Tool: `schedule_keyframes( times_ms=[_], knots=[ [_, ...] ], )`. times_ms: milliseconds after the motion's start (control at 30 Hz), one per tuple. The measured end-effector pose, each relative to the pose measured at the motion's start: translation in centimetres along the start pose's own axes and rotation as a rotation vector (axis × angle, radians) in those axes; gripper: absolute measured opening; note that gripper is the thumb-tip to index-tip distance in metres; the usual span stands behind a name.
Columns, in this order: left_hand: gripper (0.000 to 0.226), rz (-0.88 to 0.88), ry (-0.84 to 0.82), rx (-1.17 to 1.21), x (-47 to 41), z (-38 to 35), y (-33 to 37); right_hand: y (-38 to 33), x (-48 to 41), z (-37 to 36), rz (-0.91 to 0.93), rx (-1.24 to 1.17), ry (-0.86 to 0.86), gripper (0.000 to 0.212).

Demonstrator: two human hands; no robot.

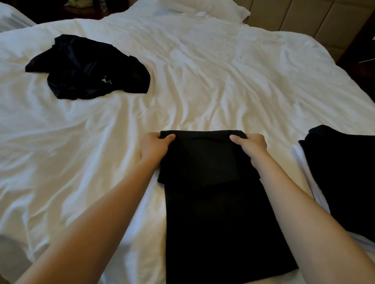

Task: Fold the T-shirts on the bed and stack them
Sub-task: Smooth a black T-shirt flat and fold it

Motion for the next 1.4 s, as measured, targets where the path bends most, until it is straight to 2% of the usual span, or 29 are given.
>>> schedule_keyframes(
  times_ms=[100,167,233,300,333,400,433,500,600,767,900,967,1067,1167,1267,1333,1400],
  knots=[
    [0.03,-0.027,0.045,-0.015,0.0,-0.4,-0.1,0.0,-0.3,-0.3,0.067,0.054,0.063,0.025],
    [0.043,-0.036,0.096,-0.017,0.5,-0.6,-0.4,0.5,-0.5,-0.5,0.102,0.102,0.099,0.027],
    [0.06,-0.011,0.096,0.007,1.0,-0.6,-0.8,0.9,-0.4,-0.5,0.061,0.098,0.072,0.048],
    [0.076,0.102,-0.034,0.07,0.9,-0.5,-0.8,0.8,0.0,-0.2,-0.058,0.045,-0.038,0.064],
    [0.077,0.186,-0.136,0.132,0.8,-0.4,-0.7,0.6,0.3,0.1,-0.113,0.029,-0.107,0.06],
    [0.061,0.332,-0.325,0.205,1.6,0.2,-0.2,0.4,0.8,1.0,-0.222,0.014,-0.248,0.048],
    [0.053,0.352,-0.367,0.185,2.1,0.4,0.0,0.5,1.2,1.3,-0.263,0.006,-0.305,0.045],
    [0.047,0.292,-0.391,0.174,2.8,0.6,0.1,0.7,1.9,1.9,-0.271,-0.061,-0.343,0.038],
    [0.043,0.112,-0.376,0.269,3.8,1.2,0.4,0.6,3.2,3.1,-0.155,-0.197,-0.285,0.02],
    [0.037,-0.135,-0.337,0.33,7.0,3.7,1.8,0.5,7.0,5.8,0.028,-0.353,-0.24,0.033],
    [0.026,-0.28,-0.322,0.335,11.0,5.3,1.5,1.8,10.0,8.2,0.056,-0.44,-0.3,0.032],
    [0.028,-0.343,-0.295,0.289,12.7,5.7,0.5,3.2,11.1,8.9,0.063,-0.383,-0.242,0.029],
    [0.049,-0.466,-0.327,0.168,15.2,5.4,-1.9,5.6,12.8,9.4,0.081,-0.251,-0.051,0.014],
    [0.058,-0.509,-0.365,0.011,17.1,4.7,-4.3,8.0,13.8,9.3,0.14,-0.208,-0.061,0.023],
    [0.06,-0.501,-0.397,-0.056,18.0,4.2,-5.8,9.3,14.4,9.2,0.104,-0.326,-0.059,0.051],
    [0.059,-0.523,-0.385,-0.075,18.3,4.1,-6.0,9.5,14.8,9.1,0.052,-0.42,-0.033,0.049],
    [0.059,-0.558,-0.387,-0.11,18.6,4.3,-5.9,9.7,15.4,9.4,0.057,-0.371,-0.037,0.041]
  ],
)
Point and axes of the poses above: each hand's wrist, its own x-axis away from the middle knuckle, its own z-axis out of the back of the hand, y = z × x, the point moved 2 cm from there along -x, towards the middle knuckle, and after that the axes turned 4 degrees about y, right-handed, at the moved point
